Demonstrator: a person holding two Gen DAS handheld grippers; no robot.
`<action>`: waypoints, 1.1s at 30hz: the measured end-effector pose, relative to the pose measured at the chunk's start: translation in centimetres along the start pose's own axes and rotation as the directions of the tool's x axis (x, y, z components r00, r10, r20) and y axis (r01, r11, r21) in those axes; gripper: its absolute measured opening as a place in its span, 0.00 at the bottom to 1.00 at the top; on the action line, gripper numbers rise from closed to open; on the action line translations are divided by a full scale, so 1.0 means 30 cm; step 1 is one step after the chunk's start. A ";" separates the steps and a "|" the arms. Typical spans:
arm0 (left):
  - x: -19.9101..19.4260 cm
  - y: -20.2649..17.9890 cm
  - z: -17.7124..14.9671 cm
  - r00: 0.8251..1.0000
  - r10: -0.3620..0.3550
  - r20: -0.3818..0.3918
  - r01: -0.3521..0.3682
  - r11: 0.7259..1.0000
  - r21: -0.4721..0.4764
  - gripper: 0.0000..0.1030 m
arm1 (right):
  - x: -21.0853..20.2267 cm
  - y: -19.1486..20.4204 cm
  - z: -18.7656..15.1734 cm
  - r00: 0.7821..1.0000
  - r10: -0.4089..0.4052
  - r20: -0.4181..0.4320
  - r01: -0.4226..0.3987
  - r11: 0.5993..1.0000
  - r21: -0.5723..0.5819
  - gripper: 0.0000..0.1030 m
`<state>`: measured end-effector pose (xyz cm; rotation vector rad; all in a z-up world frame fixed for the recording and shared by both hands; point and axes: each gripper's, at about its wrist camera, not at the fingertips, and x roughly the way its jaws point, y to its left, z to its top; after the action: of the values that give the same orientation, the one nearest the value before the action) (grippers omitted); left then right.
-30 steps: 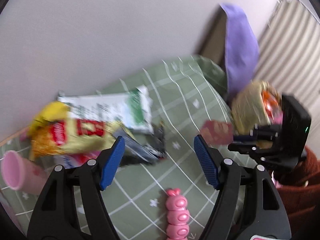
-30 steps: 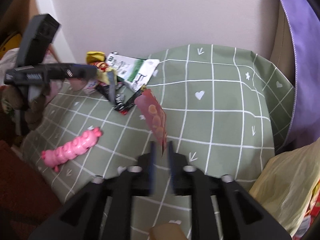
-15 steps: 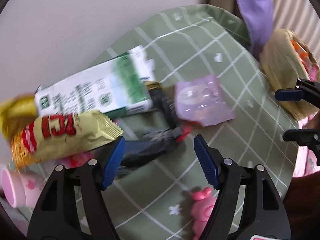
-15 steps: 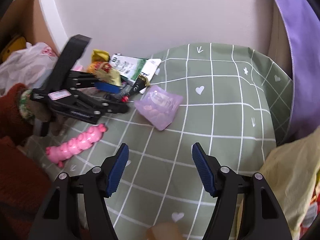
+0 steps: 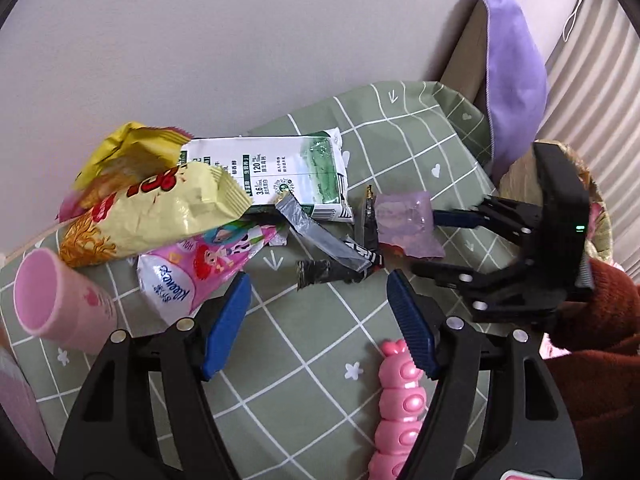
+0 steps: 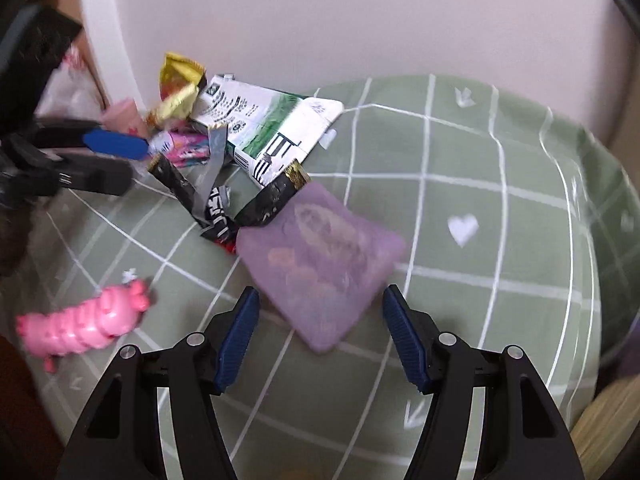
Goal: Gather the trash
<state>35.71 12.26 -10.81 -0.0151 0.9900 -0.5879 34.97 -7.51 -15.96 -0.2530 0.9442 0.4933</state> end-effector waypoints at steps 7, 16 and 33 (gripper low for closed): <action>-0.034 0.053 -0.049 0.999 -0.026 0.021 0.027 0.999 -0.042 0.65 | 0.031 0.008 0.062 0.999 0.047 0.010 -0.047 0.999 -0.012 0.33; 0.011 -0.029 0.010 0.996 -0.083 0.030 0.082 0.996 0.030 0.65 | -0.080 -0.035 0.029 0.998 0.059 0.016 -0.060 0.994 0.090 0.17; 0.297 -0.218 0.084 0.984 0.102 -0.147 -0.058 0.959 0.277 0.32 | -0.455 -0.171 -0.130 0.980 -0.129 0.152 0.070 0.937 0.342 0.17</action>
<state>38.32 1.89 -14.58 0.3199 1.0528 -0.6531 28.15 -17.53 -6.96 0.0507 0.8255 0.2495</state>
